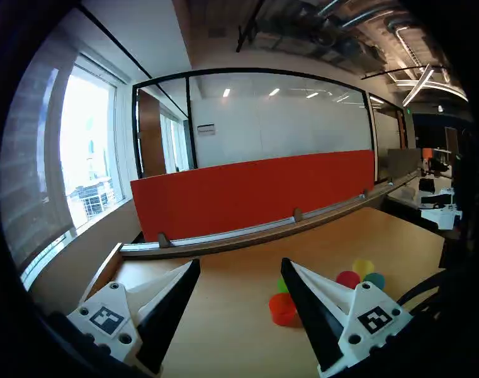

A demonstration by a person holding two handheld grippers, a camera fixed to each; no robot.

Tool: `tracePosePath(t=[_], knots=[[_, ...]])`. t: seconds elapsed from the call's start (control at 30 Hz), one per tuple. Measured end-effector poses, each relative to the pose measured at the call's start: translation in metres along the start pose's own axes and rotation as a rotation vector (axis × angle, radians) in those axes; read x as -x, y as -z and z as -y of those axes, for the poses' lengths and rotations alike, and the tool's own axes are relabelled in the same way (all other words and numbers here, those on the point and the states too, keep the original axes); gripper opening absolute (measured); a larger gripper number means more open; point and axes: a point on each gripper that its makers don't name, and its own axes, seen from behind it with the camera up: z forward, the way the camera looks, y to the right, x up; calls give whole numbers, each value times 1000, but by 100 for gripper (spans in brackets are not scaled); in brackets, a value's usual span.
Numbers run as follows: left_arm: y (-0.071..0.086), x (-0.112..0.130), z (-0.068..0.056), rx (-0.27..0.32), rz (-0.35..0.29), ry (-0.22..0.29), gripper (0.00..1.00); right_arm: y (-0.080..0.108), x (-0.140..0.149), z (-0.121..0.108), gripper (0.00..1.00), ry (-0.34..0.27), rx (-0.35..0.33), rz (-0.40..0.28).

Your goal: Pour water

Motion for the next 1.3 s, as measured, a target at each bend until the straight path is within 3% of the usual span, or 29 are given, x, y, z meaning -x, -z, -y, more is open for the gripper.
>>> tracePosePath(t=[0.2,0.5,0.9,1.3], knots=[[-14,10,-1,22,35,-5,95,-5,19,11,100,12,-30,56],[-41,34,-20,111,124,-11,95,-13,36,19,100,19,-60,108],[-80,50,-38,196,193,-72,95,-20,50,28,100,23,-94,143],[-114,80,-70,319,283,-127,95,-25,70,35,100,26,-110,189]])
